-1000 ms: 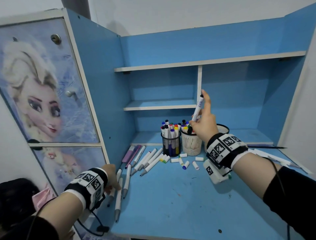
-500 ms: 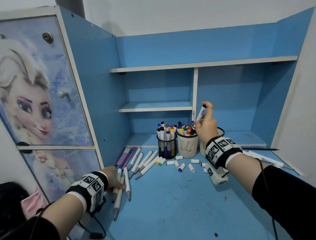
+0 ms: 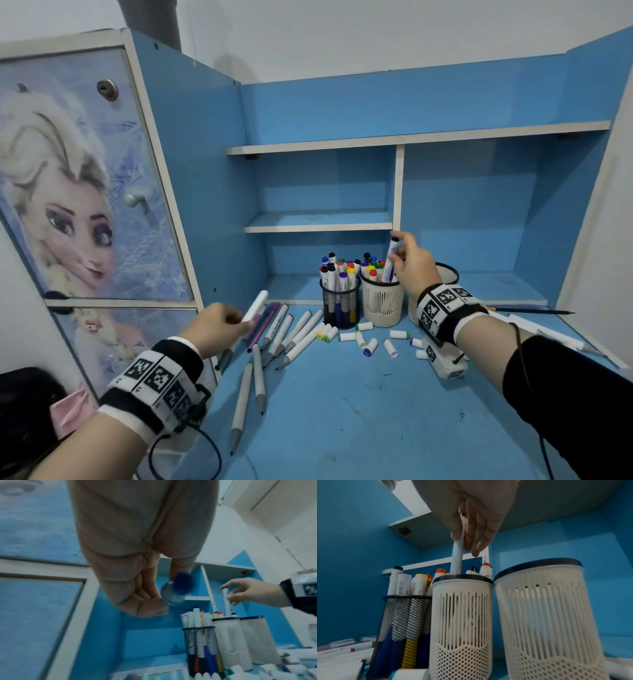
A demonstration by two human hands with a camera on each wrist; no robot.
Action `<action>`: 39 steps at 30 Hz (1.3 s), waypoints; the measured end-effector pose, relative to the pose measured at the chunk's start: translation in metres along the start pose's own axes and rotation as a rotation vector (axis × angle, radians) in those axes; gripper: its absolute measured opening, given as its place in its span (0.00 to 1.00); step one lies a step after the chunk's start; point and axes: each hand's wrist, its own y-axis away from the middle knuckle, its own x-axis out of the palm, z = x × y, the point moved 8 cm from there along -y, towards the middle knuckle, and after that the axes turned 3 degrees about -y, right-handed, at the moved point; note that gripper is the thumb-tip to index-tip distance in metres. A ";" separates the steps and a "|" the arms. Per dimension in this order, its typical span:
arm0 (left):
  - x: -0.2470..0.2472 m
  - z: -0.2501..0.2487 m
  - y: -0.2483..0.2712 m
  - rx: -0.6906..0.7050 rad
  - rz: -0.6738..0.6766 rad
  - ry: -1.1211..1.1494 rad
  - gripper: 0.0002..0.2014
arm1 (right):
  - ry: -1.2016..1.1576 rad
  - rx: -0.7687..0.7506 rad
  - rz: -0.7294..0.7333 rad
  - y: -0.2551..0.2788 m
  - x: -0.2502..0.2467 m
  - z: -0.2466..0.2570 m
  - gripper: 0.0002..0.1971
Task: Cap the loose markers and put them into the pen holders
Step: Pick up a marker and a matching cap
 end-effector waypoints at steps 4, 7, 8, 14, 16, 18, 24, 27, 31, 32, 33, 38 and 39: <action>0.006 -0.032 0.009 0.133 -0.005 0.191 0.04 | 0.193 0.013 0.136 -0.001 0.011 -0.007 0.20; 0.014 -0.050 0.014 0.166 0.028 0.325 0.07 | 0.485 -0.088 0.220 0.000 0.016 0.001 0.26; 0.019 -0.054 0.016 0.154 0.055 0.371 0.09 | 0.564 -0.134 0.238 0.000 0.017 0.004 0.28; 0.053 -0.077 0.027 0.118 0.147 0.575 0.17 | 0.788 -0.126 0.461 0.011 0.030 -0.006 0.27; 0.061 -0.083 0.030 0.102 0.149 0.631 0.18 | 0.713 -0.071 0.471 0.015 0.028 -0.012 0.29; 0.065 -0.087 0.032 0.067 0.136 0.684 0.15 | 0.612 -0.076 0.434 0.017 0.023 -0.011 0.29; 0.067 -0.090 0.034 0.033 0.065 0.818 0.03 | 0.371 -0.197 0.339 0.035 -0.007 -0.006 0.16; 0.063 -0.087 0.033 0.053 -0.024 0.782 0.04 | 0.481 -0.107 0.659 0.061 -0.005 -0.028 0.14; 0.063 -0.083 0.031 0.026 -0.048 0.829 0.03 | 0.728 -0.039 0.991 0.095 -0.005 -0.058 0.09; 0.064 -0.084 0.032 0.018 -0.044 0.879 0.05 | 0.731 -0.021 1.023 0.099 -0.006 -0.063 0.07; 0.065 -0.085 0.033 0.013 -0.044 0.932 0.07 | 0.715 0.012 1.054 0.102 -0.005 -0.068 0.07; 0.068 -0.089 0.042 0.015 -0.045 1.114 0.15 | 0.693 0.075 1.066 0.102 -0.001 -0.074 0.14; 0.068 -0.090 0.043 0.019 -0.041 1.129 0.15 | 0.705 0.062 1.046 0.100 -0.001 -0.073 0.14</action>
